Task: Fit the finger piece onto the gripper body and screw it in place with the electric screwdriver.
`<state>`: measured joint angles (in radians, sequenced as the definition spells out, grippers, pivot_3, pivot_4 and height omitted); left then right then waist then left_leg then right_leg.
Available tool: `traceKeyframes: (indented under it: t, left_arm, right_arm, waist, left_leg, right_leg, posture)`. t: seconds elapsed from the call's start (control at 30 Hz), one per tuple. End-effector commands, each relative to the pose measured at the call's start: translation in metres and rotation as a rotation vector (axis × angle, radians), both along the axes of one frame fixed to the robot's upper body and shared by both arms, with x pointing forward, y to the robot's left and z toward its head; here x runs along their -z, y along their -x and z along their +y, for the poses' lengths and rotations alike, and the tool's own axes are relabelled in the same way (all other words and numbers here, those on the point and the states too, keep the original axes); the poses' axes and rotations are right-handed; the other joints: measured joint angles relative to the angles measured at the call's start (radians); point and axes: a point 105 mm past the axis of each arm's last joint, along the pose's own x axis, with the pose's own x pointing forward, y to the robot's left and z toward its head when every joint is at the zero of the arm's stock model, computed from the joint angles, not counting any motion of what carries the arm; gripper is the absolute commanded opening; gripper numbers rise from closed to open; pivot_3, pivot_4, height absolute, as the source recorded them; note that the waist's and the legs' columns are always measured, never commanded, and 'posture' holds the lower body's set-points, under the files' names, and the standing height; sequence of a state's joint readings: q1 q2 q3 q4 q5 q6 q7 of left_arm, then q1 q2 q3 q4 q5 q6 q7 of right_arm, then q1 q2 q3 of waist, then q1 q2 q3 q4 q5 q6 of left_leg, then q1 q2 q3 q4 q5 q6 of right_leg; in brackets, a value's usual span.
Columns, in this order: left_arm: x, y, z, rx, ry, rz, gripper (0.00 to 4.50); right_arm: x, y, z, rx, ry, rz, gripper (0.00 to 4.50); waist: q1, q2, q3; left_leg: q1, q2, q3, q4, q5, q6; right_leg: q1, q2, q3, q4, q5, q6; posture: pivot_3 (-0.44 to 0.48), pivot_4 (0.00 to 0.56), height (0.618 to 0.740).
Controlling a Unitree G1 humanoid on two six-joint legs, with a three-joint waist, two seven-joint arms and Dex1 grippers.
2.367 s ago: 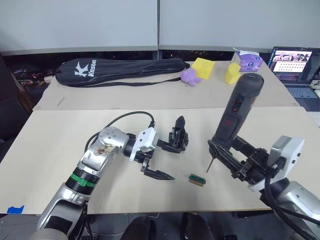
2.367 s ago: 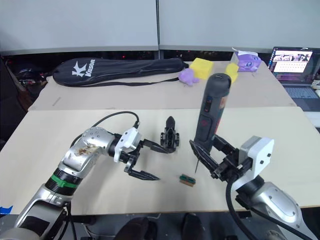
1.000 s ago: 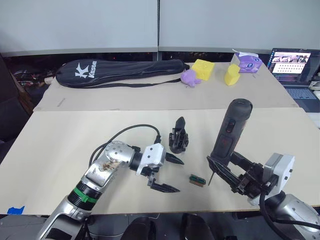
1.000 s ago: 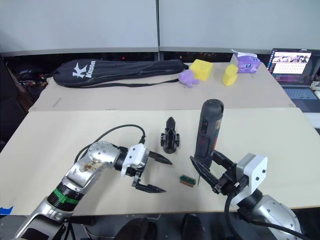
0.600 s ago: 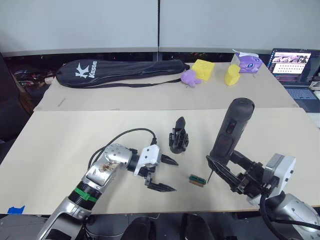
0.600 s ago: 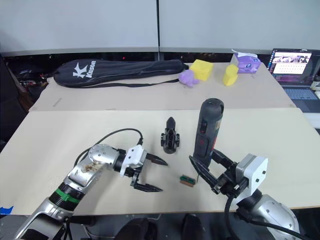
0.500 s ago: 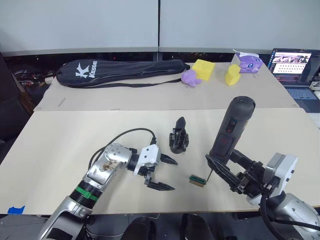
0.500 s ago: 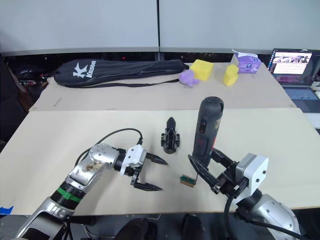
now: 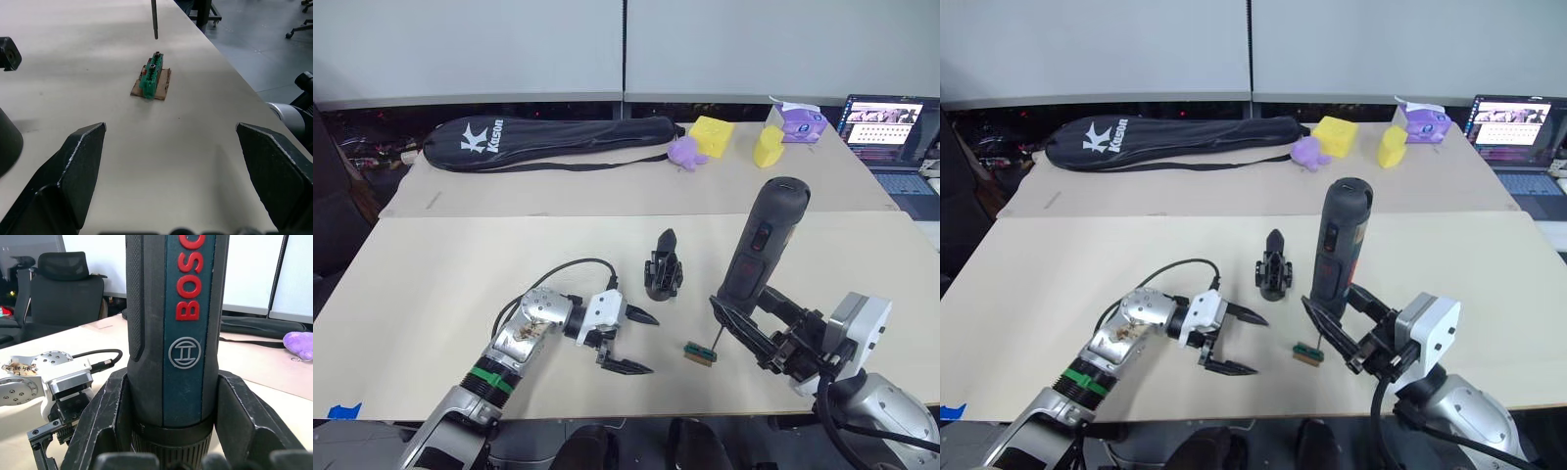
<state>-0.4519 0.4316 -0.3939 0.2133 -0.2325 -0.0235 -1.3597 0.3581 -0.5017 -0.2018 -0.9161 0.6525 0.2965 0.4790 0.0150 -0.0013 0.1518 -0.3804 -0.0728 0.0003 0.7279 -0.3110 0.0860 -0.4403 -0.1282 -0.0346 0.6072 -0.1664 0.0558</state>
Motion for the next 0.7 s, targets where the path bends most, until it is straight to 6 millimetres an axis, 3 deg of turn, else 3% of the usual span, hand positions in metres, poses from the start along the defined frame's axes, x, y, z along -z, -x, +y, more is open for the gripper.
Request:
traceKeyframes:
  t: [0.03,0.2,0.7]
  left_arm:
    - [-0.001,0.000,-0.001,0.005,0.025,-0.021,4.50]
    - [0.001,0.000,-0.002,0.005,0.035,-0.021,4.50]
    - [-0.017,0.005,-0.006,0.024,0.057,-0.030,4.50]
  right_arm:
    - [-0.015,0.009,0.004,-0.036,-0.008,-0.065,1.91]
    - [-0.012,0.007,0.003,-0.031,-0.001,-0.061,1.91]
    - [-0.005,0.003,-0.002,-0.022,0.018,-0.050,1.91]
  waist:
    - [0.001,0.000,0.000]
    - [0.000,0.000,0.000]
    - [0.000,0.000,0.000]
  left_leg:
    - [0.000,0.000,0.000,0.000,0.000,0.000]
    - [0.000,0.000,0.000,0.000,0.000,0.001]
    - [0.000,0.000,0.000,0.000,-0.001,0.002]
  right_leg:
    - [0.000,0.000,0.000,0.000,0.000,0.000]
    - [0.000,0.000,0.000,0.000,0.000,0.000]
    - [0.000,0.000,0.000,0.000,0.000,0.000]
  posture:
    - [0.000,0.150,0.723]
    - [0.000,0.150,0.723]
    - [0.000,0.150,0.723]
